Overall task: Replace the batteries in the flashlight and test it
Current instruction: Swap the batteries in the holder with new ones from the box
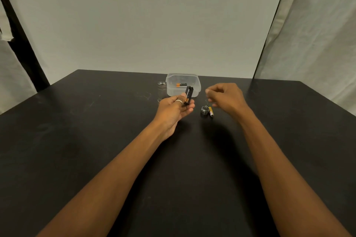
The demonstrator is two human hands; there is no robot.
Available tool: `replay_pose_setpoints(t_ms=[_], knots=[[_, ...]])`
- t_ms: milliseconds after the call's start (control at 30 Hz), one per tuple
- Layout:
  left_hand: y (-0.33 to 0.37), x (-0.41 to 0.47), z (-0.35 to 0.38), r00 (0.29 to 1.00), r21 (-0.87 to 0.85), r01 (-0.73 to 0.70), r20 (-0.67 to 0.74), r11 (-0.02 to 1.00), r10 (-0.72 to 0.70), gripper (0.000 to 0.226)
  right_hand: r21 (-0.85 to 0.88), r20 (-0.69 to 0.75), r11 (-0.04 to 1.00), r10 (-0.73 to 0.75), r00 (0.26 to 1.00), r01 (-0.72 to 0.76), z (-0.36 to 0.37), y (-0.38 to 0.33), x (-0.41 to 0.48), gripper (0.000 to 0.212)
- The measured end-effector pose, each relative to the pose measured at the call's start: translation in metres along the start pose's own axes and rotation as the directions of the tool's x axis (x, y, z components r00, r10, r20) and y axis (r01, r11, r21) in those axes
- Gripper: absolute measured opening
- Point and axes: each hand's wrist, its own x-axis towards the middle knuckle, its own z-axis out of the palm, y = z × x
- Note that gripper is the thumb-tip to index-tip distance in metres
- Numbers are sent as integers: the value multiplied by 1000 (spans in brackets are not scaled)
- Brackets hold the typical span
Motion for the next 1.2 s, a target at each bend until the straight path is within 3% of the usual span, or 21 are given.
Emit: replay_pose_setpoints(t_ms=[167,267,433,600,733,900,1200], knots=[[1,-4,-1,996,13,0,87,1000,-1,28,299,223,954,-36,974,-34,16,-17,-11,19],[2,-5,-2,992,18,11,124,1000,-13,30,402,219,914,-38,975,-54,24,-17,-12,14],[2,-5,-1,993,28,0,117,1000,-3,29,400,138,916,-36,990,-22,27,-14,-11,11],[2,-4,-2,996,-3,18,83,1000,-17,28,230,46,968,-114,992,101,34,-11,-8,16],[2,-3,-1,999,-32,30,33,999,-28,27,50,42,962,-269,962,267,30,-8,-9,24],[2,-3,0,1000,-28,28,-4,999,-28,25,-143,126,887,-424,897,439,28,-10,-12,39],[5,-7,2,1000,59,4,-24,998,-3,27,-372,190,719,-560,807,587,25,-9,-14,61]])
